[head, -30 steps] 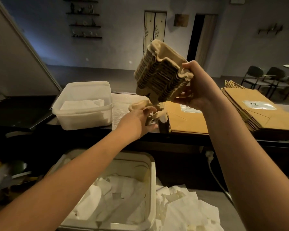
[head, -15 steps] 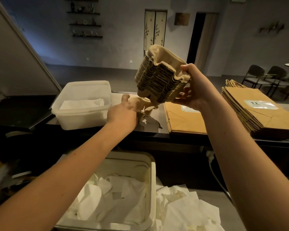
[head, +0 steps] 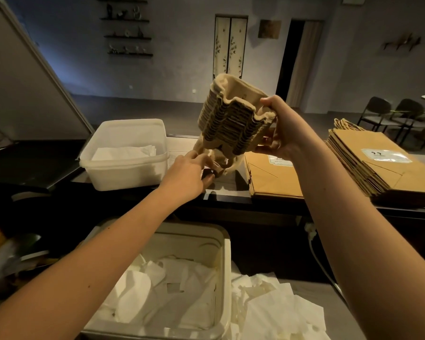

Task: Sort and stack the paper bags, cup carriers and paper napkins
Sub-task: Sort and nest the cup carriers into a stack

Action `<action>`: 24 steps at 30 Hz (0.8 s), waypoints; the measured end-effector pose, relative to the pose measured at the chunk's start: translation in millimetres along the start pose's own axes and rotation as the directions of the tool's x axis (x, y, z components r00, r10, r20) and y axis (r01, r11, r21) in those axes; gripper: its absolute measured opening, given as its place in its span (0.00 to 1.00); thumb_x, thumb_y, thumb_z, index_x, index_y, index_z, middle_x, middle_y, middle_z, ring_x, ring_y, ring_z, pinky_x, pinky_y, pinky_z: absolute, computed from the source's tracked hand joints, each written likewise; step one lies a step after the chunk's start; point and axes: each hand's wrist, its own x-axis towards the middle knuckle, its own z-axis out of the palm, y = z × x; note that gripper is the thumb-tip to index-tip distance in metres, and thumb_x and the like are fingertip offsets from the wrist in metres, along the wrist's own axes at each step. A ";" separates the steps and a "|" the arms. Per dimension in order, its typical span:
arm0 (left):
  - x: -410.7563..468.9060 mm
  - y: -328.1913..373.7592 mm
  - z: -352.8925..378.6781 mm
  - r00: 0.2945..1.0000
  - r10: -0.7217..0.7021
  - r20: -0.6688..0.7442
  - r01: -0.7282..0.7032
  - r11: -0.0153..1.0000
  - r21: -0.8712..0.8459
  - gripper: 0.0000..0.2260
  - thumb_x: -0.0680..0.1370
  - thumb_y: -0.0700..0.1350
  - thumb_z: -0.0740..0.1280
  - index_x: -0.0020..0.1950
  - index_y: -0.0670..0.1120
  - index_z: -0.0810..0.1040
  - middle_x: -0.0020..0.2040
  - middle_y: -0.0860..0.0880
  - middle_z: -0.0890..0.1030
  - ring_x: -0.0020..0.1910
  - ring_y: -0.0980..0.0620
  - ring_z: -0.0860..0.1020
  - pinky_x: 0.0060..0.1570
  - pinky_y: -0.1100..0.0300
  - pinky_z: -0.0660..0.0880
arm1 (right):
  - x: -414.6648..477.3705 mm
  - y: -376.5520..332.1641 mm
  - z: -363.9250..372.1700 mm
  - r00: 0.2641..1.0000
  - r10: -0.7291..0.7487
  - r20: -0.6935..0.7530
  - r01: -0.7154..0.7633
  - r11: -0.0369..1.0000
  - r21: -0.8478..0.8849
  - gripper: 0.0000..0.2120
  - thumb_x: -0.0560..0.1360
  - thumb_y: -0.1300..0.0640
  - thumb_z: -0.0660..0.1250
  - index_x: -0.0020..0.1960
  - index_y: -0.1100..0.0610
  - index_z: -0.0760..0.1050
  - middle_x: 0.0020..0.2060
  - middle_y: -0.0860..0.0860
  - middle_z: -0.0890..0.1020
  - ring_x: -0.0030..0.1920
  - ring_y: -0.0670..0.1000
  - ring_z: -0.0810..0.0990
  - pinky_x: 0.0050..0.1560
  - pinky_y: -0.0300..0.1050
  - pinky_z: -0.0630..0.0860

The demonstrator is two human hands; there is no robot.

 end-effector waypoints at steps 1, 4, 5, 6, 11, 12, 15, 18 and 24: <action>0.3 -2.2 0.5 1.000 -0.009 0.002 0.009 1.000 -0.010 0.14 0.78 0.49 0.64 0.63 0.51 0.72 0.62 0.48 0.71 0.60 0.48 0.70 0.57 0.51 0.72 | 1.5 0.0 2.5 1.000 0.001 0.012 -0.001 1.000 -0.012 0.16 0.76 0.46 0.61 0.56 0.57 0.69 0.55 0.59 0.77 0.53 0.56 0.79 0.48 0.47 0.80; 1.9 -6.1 2.3 0.999 -0.043 0.002 0.043 0.999 -0.018 0.18 0.77 0.48 0.65 0.67 0.49 0.69 0.64 0.46 0.68 0.60 0.46 0.71 0.57 0.50 0.73 | 7.8 0.9 9.7 1.000 0.009 0.011 -0.009 0.999 -0.042 0.13 0.76 0.46 0.62 0.50 0.55 0.70 0.56 0.59 0.77 0.54 0.57 0.78 0.48 0.47 0.79; 2.6 -6.6 3.1 0.999 -0.052 -0.008 0.052 0.999 -0.007 0.19 0.78 0.48 0.65 0.68 0.48 0.67 0.64 0.46 0.67 0.60 0.46 0.72 0.57 0.51 0.73 | 10.2 1.7 10.8 1.000 0.013 0.003 -0.013 0.999 -0.050 0.12 0.75 0.46 0.62 0.49 0.55 0.70 0.56 0.60 0.77 0.55 0.57 0.78 0.49 0.47 0.79; 2.7 -6.5 3.7 0.998 -0.058 -0.024 0.058 0.998 0.004 0.19 0.78 0.48 0.65 0.68 0.48 0.67 0.65 0.46 0.65 0.58 0.45 0.72 0.55 0.52 0.72 | 12.7 2.7 11.3 1.000 0.020 -0.005 -0.021 0.999 -0.050 0.12 0.75 0.45 0.62 0.49 0.54 0.70 0.57 0.60 0.76 0.55 0.57 0.78 0.49 0.47 0.79; 6.8 -1.7 7.0 0.997 -0.013 -0.070 0.028 0.977 0.210 0.14 0.79 0.49 0.62 0.64 0.50 0.73 0.73 0.49 0.56 0.66 0.45 0.62 0.59 0.53 0.68 | 22.7 6.7 5.9 0.997 0.058 -0.049 -0.058 0.998 0.013 0.14 0.75 0.44 0.62 0.51 0.55 0.71 0.56 0.59 0.77 0.56 0.57 0.77 0.51 0.48 0.78; 9.6 -1.4 8.7 0.998 0.016 -0.065 0.003 0.959 0.285 0.14 0.79 0.50 0.62 0.64 0.50 0.74 0.75 0.50 0.54 0.68 0.45 0.59 0.62 0.52 0.67 | 24.2 6.7 4.8 0.996 0.060 -0.059 -0.058 0.998 0.027 0.16 0.75 0.44 0.62 0.53 0.55 0.71 0.56 0.58 0.77 0.56 0.57 0.77 0.51 0.48 0.78; 17.6 -0.2 9.4 0.998 0.060 -0.026 -0.046 0.923 0.381 0.15 0.80 0.49 0.60 0.65 0.53 0.74 0.77 0.53 0.50 0.71 0.46 0.54 0.64 0.52 0.62 | 27.2 5.7 2.4 0.995 0.046 -0.086 -0.043 0.998 0.038 0.16 0.75 0.44 0.62 0.53 0.56 0.71 0.53 0.57 0.77 0.55 0.56 0.77 0.53 0.48 0.78; 22.7 -0.9 10.3 0.998 0.050 0.043 -0.063 0.915 0.399 0.16 0.81 0.49 0.58 0.68 0.55 0.72 0.77 0.56 0.49 0.71 0.48 0.54 0.64 0.54 0.62 | 28.3 3.6 0.3 0.995 0.034 -0.095 -0.028 0.998 0.058 0.13 0.75 0.45 0.62 0.48 0.55 0.71 0.49 0.57 0.77 0.54 0.56 0.78 0.55 0.49 0.77; 23.6 1.5 9.3 0.994 0.103 0.019 -0.103 0.917 0.384 0.19 0.81 0.47 0.58 0.72 0.53 0.66 0.75 0.53 0.59 0.71 0.48 0.57 0.64 0.55 0.62 | 32.6 3.0 1.0 0.995 0.027 -0.092 -0.023 0.999 0.049 0.13 0.75 0.45 0.62 0.48 0.55 0.70 0.49 0.57 0.77 0.54 0.56 0.78 0.55 0.49 0.77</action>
